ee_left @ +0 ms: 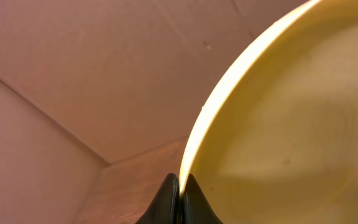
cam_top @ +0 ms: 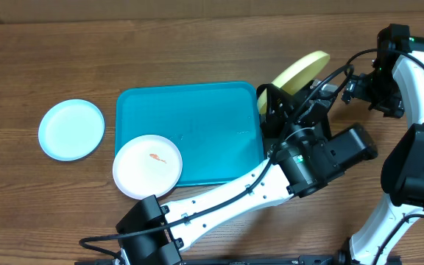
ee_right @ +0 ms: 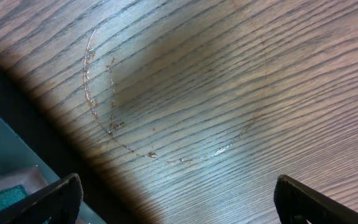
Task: Clean dirty plates on tray and stack at the side
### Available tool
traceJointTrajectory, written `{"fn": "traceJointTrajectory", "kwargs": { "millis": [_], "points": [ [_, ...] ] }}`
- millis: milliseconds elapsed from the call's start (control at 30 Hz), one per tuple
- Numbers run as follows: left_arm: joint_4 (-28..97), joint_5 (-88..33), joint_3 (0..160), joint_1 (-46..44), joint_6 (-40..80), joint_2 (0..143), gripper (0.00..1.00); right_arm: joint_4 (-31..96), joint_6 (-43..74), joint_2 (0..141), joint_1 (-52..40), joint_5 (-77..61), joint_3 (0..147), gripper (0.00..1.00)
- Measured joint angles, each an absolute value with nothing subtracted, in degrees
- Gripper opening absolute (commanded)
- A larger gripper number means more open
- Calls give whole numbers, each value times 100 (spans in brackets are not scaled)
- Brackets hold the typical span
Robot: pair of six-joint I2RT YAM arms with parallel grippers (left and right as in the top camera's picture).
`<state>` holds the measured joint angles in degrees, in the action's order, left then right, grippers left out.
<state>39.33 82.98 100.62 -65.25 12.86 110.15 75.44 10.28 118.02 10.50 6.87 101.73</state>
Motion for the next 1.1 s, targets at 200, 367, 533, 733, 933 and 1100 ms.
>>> {"fn": "traceJointTrajectory", "kwargs": {
  "millis": [200,367,533,733,933,1100],
  "points": [
    [3931,7870,10062,-6486,1186,11015,4,7542,1028,11802,1050,687,10173,100],
    [4259,6980,10066,-6281,1376,11015,4,7544,1028,11802,1050,685,10173,100],
    [4899,5216,10066,-5741,2121,11015,4,7537,1028,11802,1052,690,10173,100],
    [5433,2571,10066,-4576,2783,11015,4,7537,1026,11802,1052,690,10173,100],
    [5741,412,10066,-3258,2989,11015,4,7535,1026,11802,1050,685,10173,100],
    [6049,-969,10066,-2064,3006,11015,4,7540,1028,11802,1052,687,10173,100]
  ]
}}
